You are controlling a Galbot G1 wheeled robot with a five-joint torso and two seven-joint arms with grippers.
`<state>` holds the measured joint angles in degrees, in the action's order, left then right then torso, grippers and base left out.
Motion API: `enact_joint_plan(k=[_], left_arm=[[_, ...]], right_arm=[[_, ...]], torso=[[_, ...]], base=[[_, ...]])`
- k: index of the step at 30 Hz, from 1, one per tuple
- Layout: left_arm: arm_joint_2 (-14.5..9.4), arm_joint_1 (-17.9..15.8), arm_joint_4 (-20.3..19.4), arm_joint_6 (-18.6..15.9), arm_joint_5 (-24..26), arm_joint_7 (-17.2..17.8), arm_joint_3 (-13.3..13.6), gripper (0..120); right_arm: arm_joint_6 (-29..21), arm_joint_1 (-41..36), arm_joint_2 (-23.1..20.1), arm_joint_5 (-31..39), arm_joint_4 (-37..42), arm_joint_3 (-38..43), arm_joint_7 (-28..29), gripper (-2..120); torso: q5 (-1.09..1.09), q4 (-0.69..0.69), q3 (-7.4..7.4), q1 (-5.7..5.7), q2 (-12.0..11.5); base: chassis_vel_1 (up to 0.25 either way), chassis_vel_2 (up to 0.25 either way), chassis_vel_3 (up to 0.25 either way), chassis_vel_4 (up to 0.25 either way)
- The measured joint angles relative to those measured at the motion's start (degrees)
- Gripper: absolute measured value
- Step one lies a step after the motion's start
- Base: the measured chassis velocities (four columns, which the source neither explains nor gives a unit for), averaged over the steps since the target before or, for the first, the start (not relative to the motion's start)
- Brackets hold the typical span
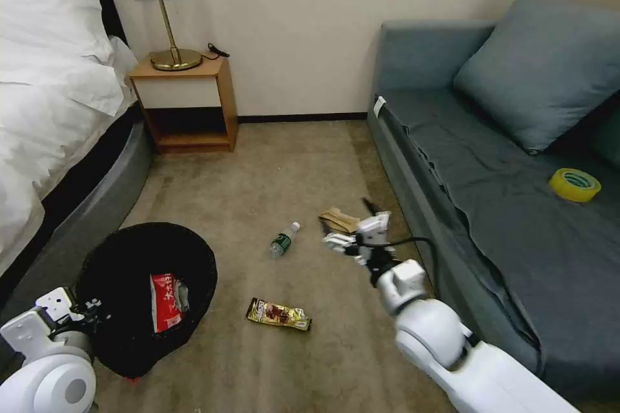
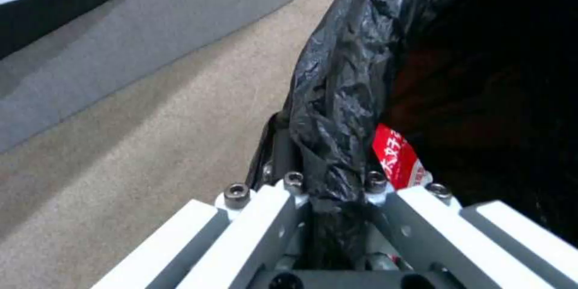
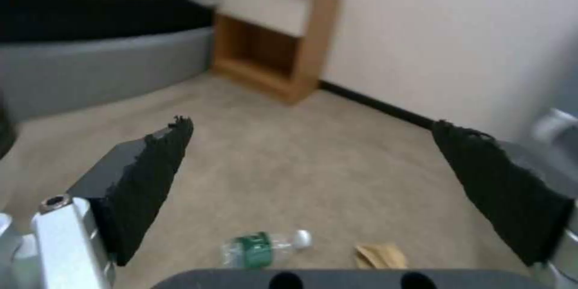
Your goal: Pick up the trash bin, then pick up the garbage on the floor and place it into the trash bin.
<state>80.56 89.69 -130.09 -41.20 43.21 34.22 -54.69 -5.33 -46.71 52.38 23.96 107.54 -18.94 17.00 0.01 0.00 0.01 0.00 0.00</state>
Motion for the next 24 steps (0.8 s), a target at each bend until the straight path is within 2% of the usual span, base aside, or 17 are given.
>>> enact_joint_plan(k=[1,4,5,6,8,10,11,14,15,20,24], left_arm=[[0.0,0.0,0.0,0.0,0.0,0.0,0.0,1],[0.12,0.34,-0.37,0.04,0.23,-0.11,-0.52,1],[0.23,0.48,-0.51,0.05,0.28,-0.15,-0.66,1],[0.23,0.48,-0.51,0.05,0.28,-0.15,-0.66,1],[0.5,0.8,-0.77,0.11,0.38,-0.3,-0.92,1],[0.96,1.34,-1.1,0.32,0.42,-0.53,-1.4,1],[0.96,1.34,-1.1,0.32,0.42,-0.53,-1.4,1],[1.42,2.05,-1.44,0.5,0.44,-0.89,-2.05,1],[1.42,2.05,-1.44,0.5,0.44,-0.89,-2.05,1],[1.72,2.21,-1.41,0.71,0.47,-1.13,-2.21,1],[1.75,1.97,-1.1,0.74,0.57,-1.19,-2.26,1]], right_arm=[[0.0,0.0,0.0,0.0,0.0,0.0,0.0,100],[-2.67,11.55,-1.21,6.54,-3.6,-12.46,-1.67,100],[-3.54,14.05,-1.38,7.8,-4.37,-15.82,-2.42,100],[-3.54,14.05,-1.38,7.8,-4.37,-15.82,-2.42,100],[-5.57,19.45,-1.49,11.09,-6.43,-23.6,-4.79,100],[-7.58,27.27,-0.54,15.13,-10.2,-34.41,-7.21,100],[-7.58,27.27,-0.54,15.13,-10.2,-34.41,-7.21,100],[-7.59,35.85,1.86,15.81,-17.48,-45.69,-12.58,100],[-7.59,35.85,1.86,15.81,-17.48,-45.69,-12.58,100],[-6.38,40.93,7.82,14.32,-28.01,-54.5,-17.38,100],[-5.59,41.29,10.64,13.7,-31.76,-57.98,-18.24,100]], torso=[[0.0,0.0,0.0,0.0,0.0],[-0.01,0.0,0.0,0.0,0.0],[-0.02,0.01,0.0,0.0,0.0],[-0.02,0.01,0.0,0.0,0.0],[-0.01,0.0,0.0,0.0,0.0],[-0.01,-0.01,-0.01,0.0,0.0],[-0.01,-0.01,-0.01,0.0,0.0],[-0.03,0.01,0.0,0.0,0.0],[-0.03,0.01,0.0,0.0,0.0],[-0.01,0.0,0.0,0.0,0.0],[-0.02,0.0,0.0,0.0,0.0]], base=[[0.0,0.0,0.0,0.0],[0.0,0.0,0.0,0.0],[0.0,0.0,0.0,0.0],[0.0,0.0,0.0,0.0],[0.0,0.0,0.0,0.0],[0.0,0.0,0.0,0.0],[0.0,0.0,0.0,0.0],[0.0,0.0,0.0,0.0],[0.0,0.0,0.0,0.0],[0.0,0.0,0.0,0.0],[0.0,0.0,0.0,0.0]])
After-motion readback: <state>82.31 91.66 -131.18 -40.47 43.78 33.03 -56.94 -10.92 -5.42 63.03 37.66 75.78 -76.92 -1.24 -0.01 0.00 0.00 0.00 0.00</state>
